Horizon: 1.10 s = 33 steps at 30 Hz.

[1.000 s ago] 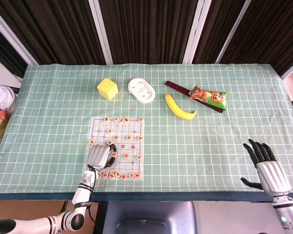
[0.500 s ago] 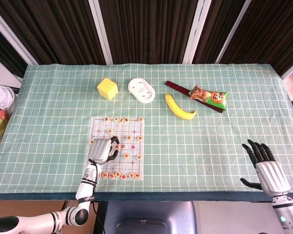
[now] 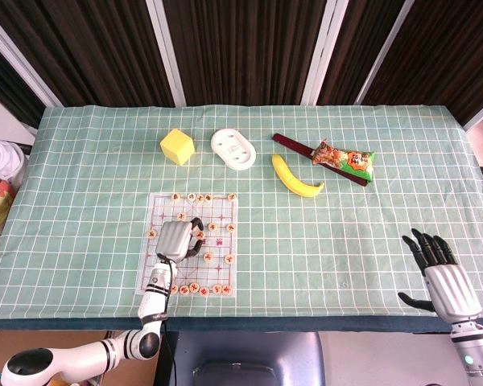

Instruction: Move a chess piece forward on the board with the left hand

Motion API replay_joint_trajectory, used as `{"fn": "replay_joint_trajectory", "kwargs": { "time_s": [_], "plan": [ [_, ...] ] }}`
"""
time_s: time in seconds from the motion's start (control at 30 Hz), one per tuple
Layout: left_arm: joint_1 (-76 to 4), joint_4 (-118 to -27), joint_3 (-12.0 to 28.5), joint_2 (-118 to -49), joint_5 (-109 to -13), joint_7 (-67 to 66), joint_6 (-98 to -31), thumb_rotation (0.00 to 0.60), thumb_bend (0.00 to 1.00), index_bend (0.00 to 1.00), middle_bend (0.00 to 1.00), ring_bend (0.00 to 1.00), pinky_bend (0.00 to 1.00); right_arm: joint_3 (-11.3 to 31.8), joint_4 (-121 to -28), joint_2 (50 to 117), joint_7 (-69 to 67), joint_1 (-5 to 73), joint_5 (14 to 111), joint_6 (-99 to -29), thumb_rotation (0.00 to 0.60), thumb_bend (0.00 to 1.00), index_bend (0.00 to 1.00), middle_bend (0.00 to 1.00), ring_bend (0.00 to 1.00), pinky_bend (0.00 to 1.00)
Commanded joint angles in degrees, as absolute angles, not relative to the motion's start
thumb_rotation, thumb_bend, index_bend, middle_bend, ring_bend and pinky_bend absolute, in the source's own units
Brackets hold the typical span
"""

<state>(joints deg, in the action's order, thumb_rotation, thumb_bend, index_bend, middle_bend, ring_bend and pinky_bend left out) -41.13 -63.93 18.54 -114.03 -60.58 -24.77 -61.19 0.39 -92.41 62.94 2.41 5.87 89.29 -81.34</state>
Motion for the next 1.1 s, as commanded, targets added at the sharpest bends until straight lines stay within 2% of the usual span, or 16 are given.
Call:
{"fn": "replay_joint_trajectory", "kwargs": {
  "time_s": [0.03,0.33,0.57,0.8,1.0,1.1],
  "plan": [
    [-41.8,-61.9,18.5,-115.2,-61.1,-23.3,-61.1,0.6,0.36,0.51,1.0,1.0,1.0,0.4,-92.4,62.9,2.4,5.9,89.2,-81.3,0.6,0.22,0.0,0.0,0.0,0.0],
    [-42.8,-58.6,18.2,-116.6,-61.3,-22.8,-60.4,0.6,0.37,0.48,1.0,1.0,1.0,0.4,-92.5,62.7,2.1,5.7,89.3,-81.6,0.6,0.22,0.0,0.0,0.0,0.0],
    [-42.7,-59.6,17.6,-116.2,-62.2,-22.8,-61.0,0.6,0.38,0.34,1.0,1.0,1.0,0.0,-92.9,62.5,2.1,5.7,89.6,-81.3,0.6,0.22,0.0,0.0,0.0,0.0],
    [-42.6,-62.5,17.2,-114.8,-62.8,-23.6,-61.4,0.6,0.38,0.33,1.0,1.0,1.0,-0.3,-93.0,62.4,2.0,5.7,90.0,-81.3,0.6,0.22,0.0,0.0,0.0,0.0],
    [-40.4,-71.5,14.3,-110.1,-67.7,-23.3,-65.4,0.6,0.37,0.32,1.0,1.0,1.0,-0.3,-92.9,62.4,2.0,5.7,90.2,-81.4,0.6,0.22,0.0,0.0,0.0,0.0],
    [-37.4,-80.8,11.0,-103.1,-73.2,-22.9,-69.9,0.6,0.37,0.29,1.0,1.0,1.0,-0.4,-92.9,62.1,1.6,5.5,90.5,-81.7,0.6,0.22,0.0,0.0,0.0,0.0]
  ]
}}
